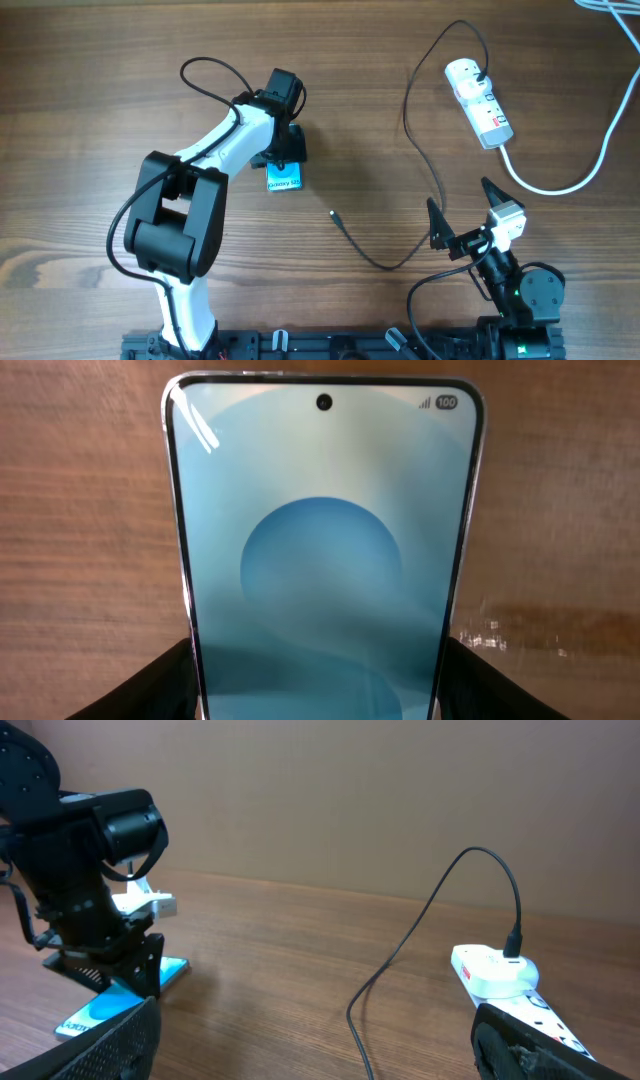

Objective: Plug charger to phone and switch on socket
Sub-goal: 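Move the left gripper over the phone and grasp its top edge, then lift the phone with the left gripper and tilt it upright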

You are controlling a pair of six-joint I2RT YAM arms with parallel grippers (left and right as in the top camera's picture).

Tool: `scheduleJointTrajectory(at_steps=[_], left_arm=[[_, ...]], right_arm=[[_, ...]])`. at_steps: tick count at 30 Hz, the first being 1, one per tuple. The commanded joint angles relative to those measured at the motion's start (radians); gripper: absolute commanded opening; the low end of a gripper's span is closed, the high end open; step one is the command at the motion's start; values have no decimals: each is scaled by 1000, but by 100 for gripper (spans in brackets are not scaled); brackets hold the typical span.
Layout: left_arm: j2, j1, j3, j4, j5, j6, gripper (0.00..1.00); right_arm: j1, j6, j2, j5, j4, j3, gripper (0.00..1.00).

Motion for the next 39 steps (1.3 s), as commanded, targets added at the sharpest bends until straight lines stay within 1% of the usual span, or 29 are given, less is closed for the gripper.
scheduleJointTrajectory(at_steps=[1, 4, 6, 7, 8, 11, 15, 16, 17, 19, 23, 25, 26, 28, 29, 31, 34, 39], left_arm=[[21, -2, -20, -71, 136, 0, 64], [21, -2, -20, -130, 180, 0, 64], [21, -2, -20, -149, 183, 0, 64], [21, -2, -20, -148, 183, 0, 67], [21, -2, -20, -140, 183, 0, 72], [21, -1, -20, -83, 165, 0, 100], [21, -1, -20, -8, 115, 0, 100], [21, -1, -20, -2, 115, -6, 97], [21, -1, -20, -6, 115, -27, 93], [21, -2, -20, -26, 116, -27, 88], [21, -15, -20, -98, 116, -26, 83], [21, -26, -20, -121, 116, -26, 83], [21, -33, -20, -131, 116, -26, 85], [21, -50, -20, -147, 116, -26, 98], [21, -58, -20, -150, 116, -26, 100], [21, -77, -20, -150, 113, -27, 100], [21, -93, -21, -145, 50, -92, 100], [21, -95, -21, -93, 36, -86, 100]], right_arm=[[-2, 10, -6, 3, 5, -1, 100], [-2, 10, -6, 3, 5, -1, 100], [-2, 10, -6, 3, 5, -1, 100], [-2, 10, -6, 3, 5, -1, 100], [-2, 10, -6, 3, 5, -1, 100], [-2, 10, -6, 3, 5, -1, 100], [-2, 10, -6, 3, 5, -1, 100], [-2, 10, -6, 3, 5, -1, 100], [-2, 10, -6, 3, 5, -1, 100], [-2, 10, -6, 3, 5, -1, 100], [-2, 10, -6, 3, 5, -1, 100], [-2, 10, -6, 3, 5, -1, 100], [-2, 10, -6, 3, 5, -1, 100], [-2, 10, -6, 3, 5, -1, 100], [-2, 10, -6, 3, 5, -1, 100], [-2, 10, -6, 3, 5, -1, 100], [-2, 10, -6, 3, 5, -1, 100], [-2, 10, -6, 3, 5, -1, 100]])
